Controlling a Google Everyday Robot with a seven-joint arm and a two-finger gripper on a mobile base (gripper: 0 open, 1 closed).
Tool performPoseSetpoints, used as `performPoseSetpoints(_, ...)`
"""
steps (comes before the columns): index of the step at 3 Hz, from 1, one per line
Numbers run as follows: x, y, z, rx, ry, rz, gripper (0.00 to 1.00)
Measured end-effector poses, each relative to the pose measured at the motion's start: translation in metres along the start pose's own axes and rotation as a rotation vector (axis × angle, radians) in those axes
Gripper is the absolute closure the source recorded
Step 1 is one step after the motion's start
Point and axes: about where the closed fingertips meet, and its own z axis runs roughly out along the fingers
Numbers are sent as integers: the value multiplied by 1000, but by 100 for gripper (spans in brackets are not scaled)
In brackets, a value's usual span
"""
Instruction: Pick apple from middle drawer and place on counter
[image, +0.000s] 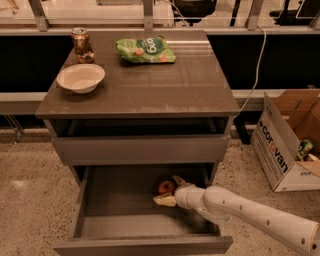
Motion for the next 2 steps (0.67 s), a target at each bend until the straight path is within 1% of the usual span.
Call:
performPoseSetpoints(1,7,-3,4,-1,24,12,47)
performPoseSetpoints(2,0,-4,0,-12,21,-2,71)
